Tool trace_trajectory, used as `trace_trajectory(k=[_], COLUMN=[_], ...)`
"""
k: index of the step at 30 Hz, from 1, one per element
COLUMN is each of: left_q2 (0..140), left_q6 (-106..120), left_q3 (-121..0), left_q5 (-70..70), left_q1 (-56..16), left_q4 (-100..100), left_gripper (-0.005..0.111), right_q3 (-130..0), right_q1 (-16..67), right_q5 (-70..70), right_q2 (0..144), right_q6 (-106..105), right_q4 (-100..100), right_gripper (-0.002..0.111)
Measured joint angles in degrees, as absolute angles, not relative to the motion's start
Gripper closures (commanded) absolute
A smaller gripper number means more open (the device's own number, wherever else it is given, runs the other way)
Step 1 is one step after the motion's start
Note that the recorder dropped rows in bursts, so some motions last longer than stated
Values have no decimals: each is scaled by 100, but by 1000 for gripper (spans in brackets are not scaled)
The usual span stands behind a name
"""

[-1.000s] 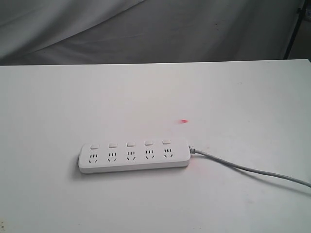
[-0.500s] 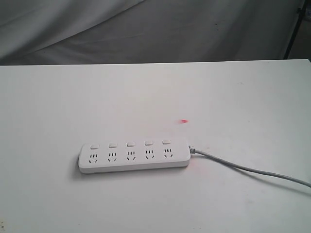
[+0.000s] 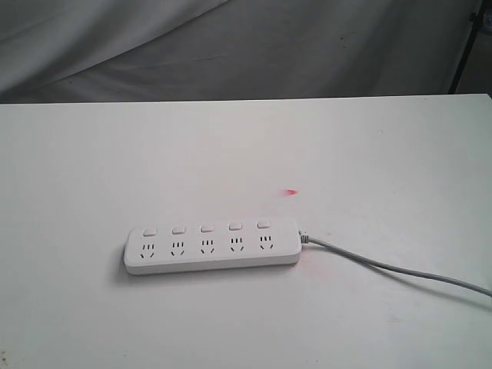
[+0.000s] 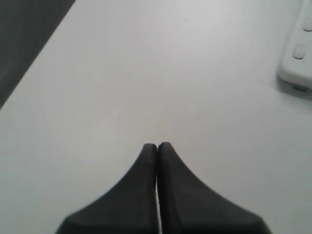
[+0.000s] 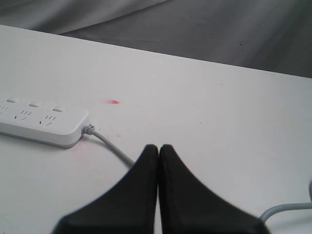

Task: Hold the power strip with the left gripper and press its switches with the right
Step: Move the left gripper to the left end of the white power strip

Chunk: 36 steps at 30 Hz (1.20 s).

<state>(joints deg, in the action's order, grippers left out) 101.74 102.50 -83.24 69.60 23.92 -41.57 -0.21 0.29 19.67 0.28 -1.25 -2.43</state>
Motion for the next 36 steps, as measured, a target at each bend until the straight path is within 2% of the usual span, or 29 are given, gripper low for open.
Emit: trace_trajectory(k=[9,12,14,17,21,22,24,31,36], left_q2=[10221,10221,10221,10221,10221,10221,10221,10221,10221], left_q6=[10843,10923,10949,10961,10961,10961,10961,10861,11160], left_q3=[-7483,-7347,-7292,-7279,-7279,-7279,-7279,-7271,-6816], left_q5=[6982,6994,6994,6994,6994,6994,6994,6994,6984], left_q1=[1933,1933,1933,1933,1933,1933,1933,1933,1740], left_q4=[-3876,-4024,-4119,-4176,-4176,-4176,-4185,-4213,-4401], left_gripper=[107,101,92,69,30,17,10,9,9], right_q3=[-21,-21,-21,-21,-21,-21,-21,-21,-21], right_q1=[29,29,29,29,29,29,29,29,29], right_q5=[1967,1967,1967,1967,1967,1967,1967,1967,1967], right_q2=[28,28,28,28,28,28,28,28,28], right_q6=[-125,-125,-125,-125,-125,-125,-125,-125,-125], right_q4=[-243,-243,-243,-243,-243,-243,-243,-243,-243], right_gripper=[108,108,108,108,108,108,108,108,108])
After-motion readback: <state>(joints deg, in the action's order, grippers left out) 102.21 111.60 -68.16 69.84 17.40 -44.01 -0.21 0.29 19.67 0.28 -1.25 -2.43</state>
